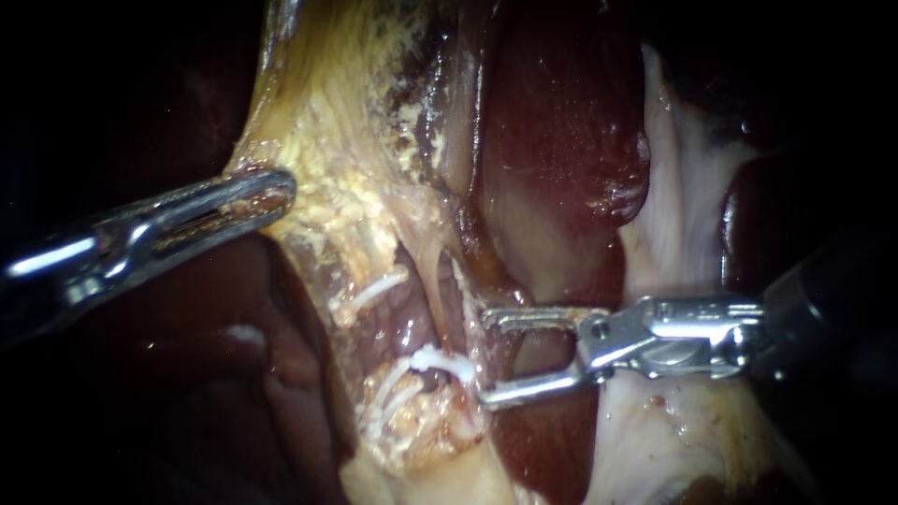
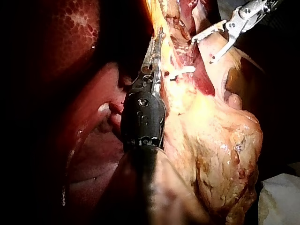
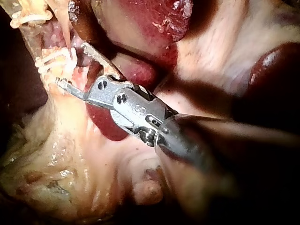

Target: Going back first clip right tube

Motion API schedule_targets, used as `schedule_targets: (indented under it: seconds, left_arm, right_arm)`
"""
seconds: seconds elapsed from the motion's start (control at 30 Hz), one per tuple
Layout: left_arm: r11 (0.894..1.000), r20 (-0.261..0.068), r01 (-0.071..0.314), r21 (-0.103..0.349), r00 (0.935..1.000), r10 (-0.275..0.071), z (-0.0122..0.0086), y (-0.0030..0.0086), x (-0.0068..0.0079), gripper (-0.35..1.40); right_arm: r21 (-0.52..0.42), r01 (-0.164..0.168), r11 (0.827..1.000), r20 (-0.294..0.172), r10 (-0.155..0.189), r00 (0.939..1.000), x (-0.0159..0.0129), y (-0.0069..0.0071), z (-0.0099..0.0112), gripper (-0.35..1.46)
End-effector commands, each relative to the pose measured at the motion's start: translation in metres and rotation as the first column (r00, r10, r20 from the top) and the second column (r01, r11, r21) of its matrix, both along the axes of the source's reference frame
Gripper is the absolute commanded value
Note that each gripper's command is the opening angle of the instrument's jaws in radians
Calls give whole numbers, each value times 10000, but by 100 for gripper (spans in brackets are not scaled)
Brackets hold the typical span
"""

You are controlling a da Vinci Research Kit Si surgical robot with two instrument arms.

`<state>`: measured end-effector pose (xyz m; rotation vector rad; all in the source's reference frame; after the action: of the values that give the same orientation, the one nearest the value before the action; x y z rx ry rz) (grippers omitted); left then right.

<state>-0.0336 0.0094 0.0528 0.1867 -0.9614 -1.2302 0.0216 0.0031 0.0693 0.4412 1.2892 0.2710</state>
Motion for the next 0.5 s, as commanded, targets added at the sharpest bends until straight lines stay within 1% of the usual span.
schedule_targets:
  seconds: [0.03,0.17,0.27,0.37,0.5]
  left_arm:
    - [10000,5,-7,1,10000,7,0,0,0,-35]
    - [10000,5,-7,-1,10000,7,1,0,0,-35]
    - [10000,2,-5,-4,10000,5,1,-1,0,-35]
    - [10000,3,-6,-7,10000,6,2,-1,0,-35]
    - [10000,4,-12,-23,10000,12,6,-1,0,-35]
  right_arm:
    - [-238,-53,9997,-92,51,9999,-3,4,-6,60]
    - [-993,-264,9947,-409,224,9989,-15,24,-26,60]
    - [-1318,-362,9906,-531,294,9982,-22,34,-35,60]
    - [-1363,-388,9899,-506,322,9982,-28,37,-37,60]
    - [-1384,-384,9896,-507,316,9982,-28,35,-34,60]
